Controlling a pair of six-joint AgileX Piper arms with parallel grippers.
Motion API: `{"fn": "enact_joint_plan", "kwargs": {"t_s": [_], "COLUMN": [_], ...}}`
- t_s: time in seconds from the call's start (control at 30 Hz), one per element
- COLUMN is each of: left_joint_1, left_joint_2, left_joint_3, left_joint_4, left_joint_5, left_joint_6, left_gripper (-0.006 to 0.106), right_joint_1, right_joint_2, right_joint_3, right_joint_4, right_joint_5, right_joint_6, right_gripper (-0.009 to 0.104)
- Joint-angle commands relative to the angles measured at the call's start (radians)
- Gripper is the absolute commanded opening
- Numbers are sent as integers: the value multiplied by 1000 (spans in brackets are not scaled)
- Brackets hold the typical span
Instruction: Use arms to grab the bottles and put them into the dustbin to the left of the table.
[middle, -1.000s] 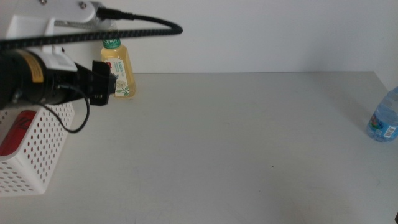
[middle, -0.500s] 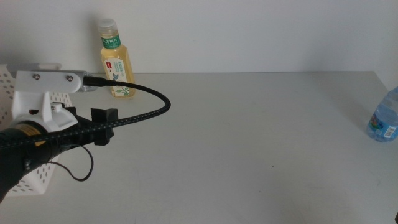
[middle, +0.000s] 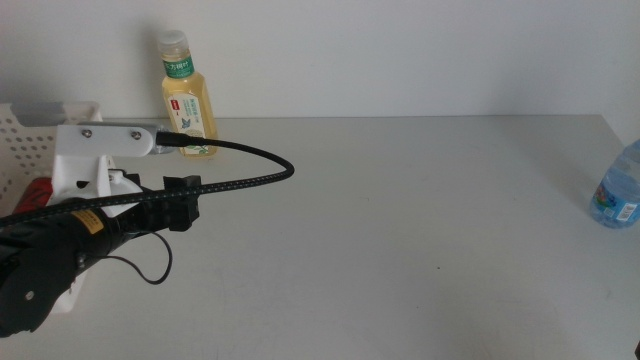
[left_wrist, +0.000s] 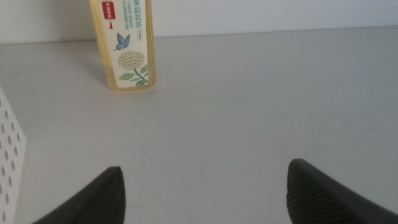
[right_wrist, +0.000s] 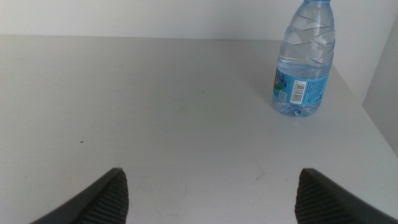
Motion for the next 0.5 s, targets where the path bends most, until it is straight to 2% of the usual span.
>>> {"fn": "enact_joint_plan", "kwargs": {"t_s": [0.0, 0.13, 0.47], "left_joint_1": [1, 1, 70], "left_joint_2": [1, 43, 226], "left_joint_3": [-24, -24, -166], "left_joint_4": [-10, -24, 1], "left_joint_5": [-135, -173, -239], "left_joint_6": [0, -12, 3], "left_gripper": [87, 91, 91], "right_joint_1": [2, 2, 2], "right_joint_2": [-21, -21, -21], "right_joint_3": [-11, -11, -11], "right_joint_4": [-5, -5, -5], "right_joint_5": [-72, -72, -72], "right_joint_6": [-5, -5, -5], "right_gripper": [94, 94, 94]}}
